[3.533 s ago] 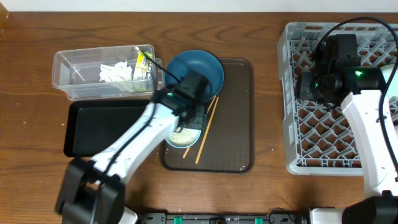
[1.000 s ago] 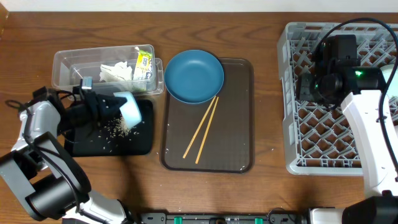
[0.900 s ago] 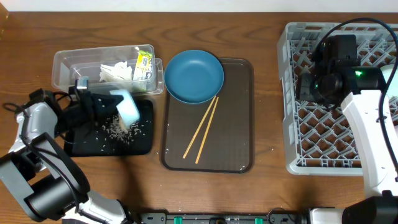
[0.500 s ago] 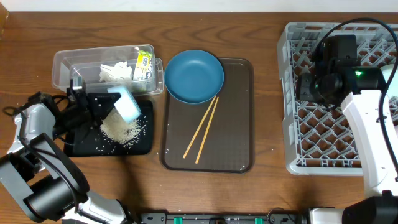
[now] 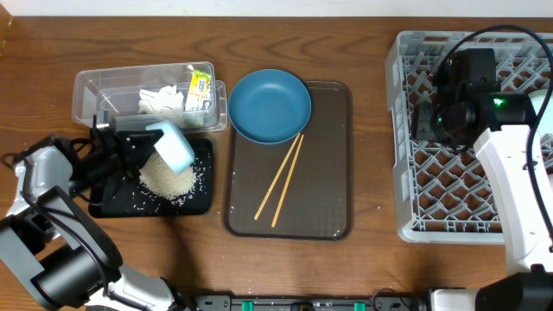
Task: Sort waste into correct bins and load items into the dishwasher rack
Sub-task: 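Carry the bowl over the black tray and tip the rice out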
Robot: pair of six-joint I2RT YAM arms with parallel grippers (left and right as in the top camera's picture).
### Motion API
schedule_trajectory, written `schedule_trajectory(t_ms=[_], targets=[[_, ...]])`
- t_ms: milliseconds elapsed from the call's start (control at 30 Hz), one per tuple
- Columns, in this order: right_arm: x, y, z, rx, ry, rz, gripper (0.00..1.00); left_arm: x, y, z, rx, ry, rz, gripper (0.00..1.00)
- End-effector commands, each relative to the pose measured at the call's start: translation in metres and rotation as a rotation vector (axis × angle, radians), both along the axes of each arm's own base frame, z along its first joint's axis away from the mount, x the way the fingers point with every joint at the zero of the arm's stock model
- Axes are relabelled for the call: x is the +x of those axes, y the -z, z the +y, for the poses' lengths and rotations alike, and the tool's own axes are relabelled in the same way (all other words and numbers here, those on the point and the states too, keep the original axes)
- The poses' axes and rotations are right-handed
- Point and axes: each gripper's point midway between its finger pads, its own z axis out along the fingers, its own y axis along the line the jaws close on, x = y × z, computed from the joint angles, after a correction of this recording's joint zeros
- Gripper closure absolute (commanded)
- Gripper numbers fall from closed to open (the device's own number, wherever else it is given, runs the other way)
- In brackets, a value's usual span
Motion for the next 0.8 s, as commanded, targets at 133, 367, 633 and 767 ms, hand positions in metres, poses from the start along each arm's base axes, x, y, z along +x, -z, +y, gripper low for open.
schedule_trajectory(t_ms=[133, 367, 633, 767], targets=[[0.0, 0.0, 0.003, -0.012, -0.016, 0.001, 0.47, -0.006, 0.014, 0.004, 0.03, -0.002, 0.081, 0.94], [-0.002, 0.0, 0.003, -0.012, -0.017, 0.007, 0.47, 0.001, 0.003, 0.006, 0.035, -0.011, -0.041, 0.94], [-0.002, 0.001, 0.002, -0.013, -0.016, 0.009, 0.47, 0.0, -0.005, 0.003, 0.036, -0.007, -0.099, 0.94], [-0.002, 0.001, 0.003, -0.012, -0.017, 0.009, 0.47, -0.002, 0.008, 0.004, 0.05, 0.0, 0.006, 0.94]])
